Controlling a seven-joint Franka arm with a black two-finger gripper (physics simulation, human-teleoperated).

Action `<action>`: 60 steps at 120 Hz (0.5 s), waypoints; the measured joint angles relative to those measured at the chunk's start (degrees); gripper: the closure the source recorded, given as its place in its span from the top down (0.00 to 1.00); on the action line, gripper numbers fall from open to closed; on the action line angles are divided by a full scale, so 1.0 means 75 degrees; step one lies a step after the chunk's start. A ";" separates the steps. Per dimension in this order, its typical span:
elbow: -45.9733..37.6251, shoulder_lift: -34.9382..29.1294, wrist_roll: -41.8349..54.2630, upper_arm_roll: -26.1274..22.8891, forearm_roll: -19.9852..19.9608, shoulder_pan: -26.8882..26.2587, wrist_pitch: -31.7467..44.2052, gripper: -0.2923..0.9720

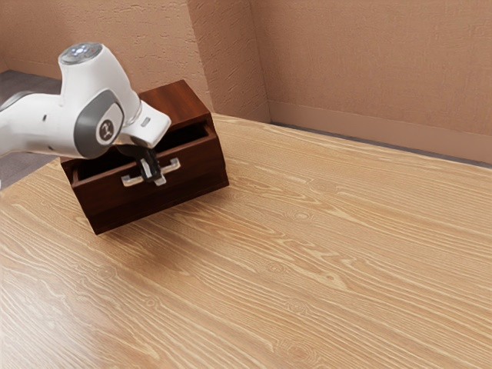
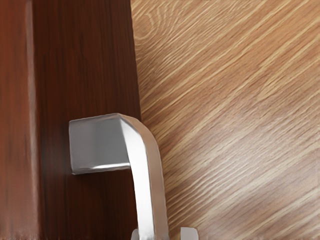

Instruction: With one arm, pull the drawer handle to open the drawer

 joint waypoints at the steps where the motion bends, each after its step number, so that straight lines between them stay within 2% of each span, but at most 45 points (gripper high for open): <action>1: -0.0024 -0.0018 -0.0003 -0.0003 0.0006 -0.0003 0.0005 0.18; 60: -0.0823 -0.0675 -0.0201 -0.0139 0.0218 -0.0229 0.0230 0.17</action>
